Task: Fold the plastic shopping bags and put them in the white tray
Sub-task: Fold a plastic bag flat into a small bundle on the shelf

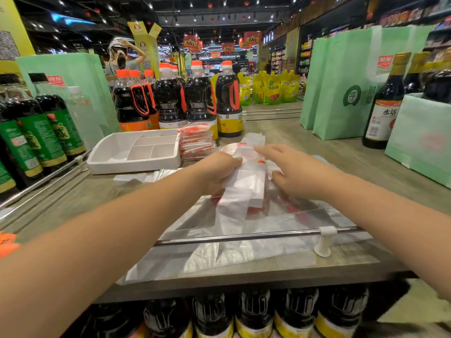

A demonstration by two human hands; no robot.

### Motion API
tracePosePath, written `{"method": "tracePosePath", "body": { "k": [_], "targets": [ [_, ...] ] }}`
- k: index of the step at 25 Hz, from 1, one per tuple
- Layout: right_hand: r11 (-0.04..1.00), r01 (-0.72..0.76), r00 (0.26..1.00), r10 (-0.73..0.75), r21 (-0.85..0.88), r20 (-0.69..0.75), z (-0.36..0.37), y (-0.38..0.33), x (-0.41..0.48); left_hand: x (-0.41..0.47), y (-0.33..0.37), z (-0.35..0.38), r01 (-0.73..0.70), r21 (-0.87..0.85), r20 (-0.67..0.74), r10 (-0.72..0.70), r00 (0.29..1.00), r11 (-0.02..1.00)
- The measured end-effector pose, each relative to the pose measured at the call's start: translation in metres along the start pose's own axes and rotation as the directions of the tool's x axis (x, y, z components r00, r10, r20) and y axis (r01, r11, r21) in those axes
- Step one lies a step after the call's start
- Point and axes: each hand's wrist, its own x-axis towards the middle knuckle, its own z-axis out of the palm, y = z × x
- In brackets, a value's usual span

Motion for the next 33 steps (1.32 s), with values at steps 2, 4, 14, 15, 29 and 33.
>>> {"method": "tracePosePath", "body": {
  "k": [2,4,14,15,29,33],
  "targets": [
    [0.999,0.038,0.995,-0.039,0.012,0.087,0.002,0.001,-0.004,-0.005,-0.003,0.000,0.035,-0.118,0.102,-0.023,0.994,0.992],
    [0.999,0.053,0.988,-0.051,-0.007,0.146,0.005,0.002,-0.007,-0.015,-0.002,-0.002,0.016,-0.060,0.158,-0.006,0.987,0.998],
    [1.000,0.009,0.972,-0.009,0.002,0.237,0.002,0.001,-0.011,-0.064,-0.015,-0.051,-0.503,0.424,0.432,0.320,0.843,0.753],
    [1.000,0.006,0.971,-0.007,0.004,0.238,0.002,0.001,-0.011,-0.065,-0.019,-0.049,-0.546,0.493,0.422,0.362,0.831,0.678],
    [1.000,0.005,0.967,-0.010,0.023,0.254,0.000,0.000,-0.012,-0.062,-0.021,-0.029,-0.636,0.547,0.430,0.469,0.771,0.544],
    [1.000,0.006,0.964,-0.009,0.012,0.266,-0.002,-0.002,-0.013,-0.067,-0.020,-0.033,-0.641,0.465,0.572,0.345,0.744,0.611]
  ]
}}
